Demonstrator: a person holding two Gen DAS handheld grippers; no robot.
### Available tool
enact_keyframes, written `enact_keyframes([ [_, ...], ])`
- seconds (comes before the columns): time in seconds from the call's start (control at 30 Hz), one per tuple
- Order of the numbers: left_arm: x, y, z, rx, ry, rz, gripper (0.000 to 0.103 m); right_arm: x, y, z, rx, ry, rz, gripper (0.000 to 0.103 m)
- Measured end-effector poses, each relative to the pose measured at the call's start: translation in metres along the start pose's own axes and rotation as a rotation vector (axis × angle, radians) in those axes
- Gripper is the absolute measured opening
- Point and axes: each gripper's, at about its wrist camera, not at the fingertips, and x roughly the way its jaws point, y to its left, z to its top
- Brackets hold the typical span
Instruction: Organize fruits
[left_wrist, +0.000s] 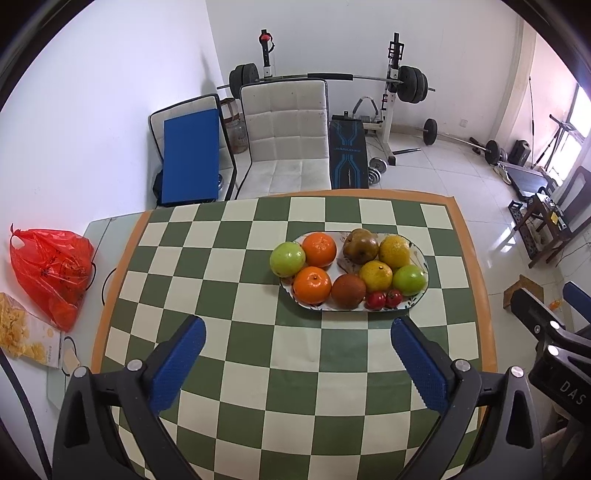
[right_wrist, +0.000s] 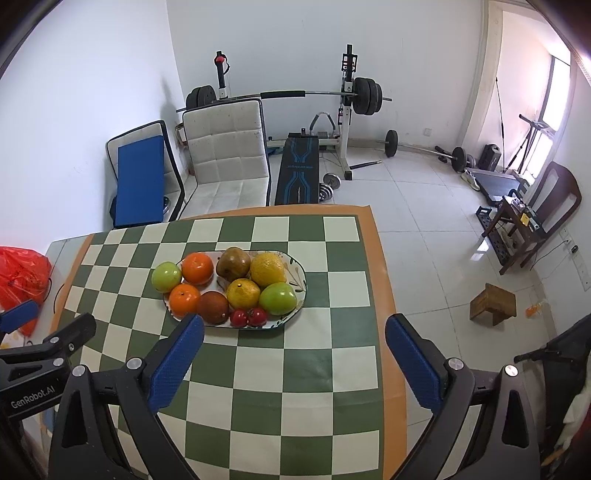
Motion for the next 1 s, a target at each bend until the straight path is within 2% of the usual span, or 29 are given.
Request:
enact_keyframes([
  [1.0,-0.004,0.002,0.001,-0.007,-0.021,-0.012,0.103,-0.02,0.002,-0.002,-0.015,-0.036,-0.006,0.101],
])
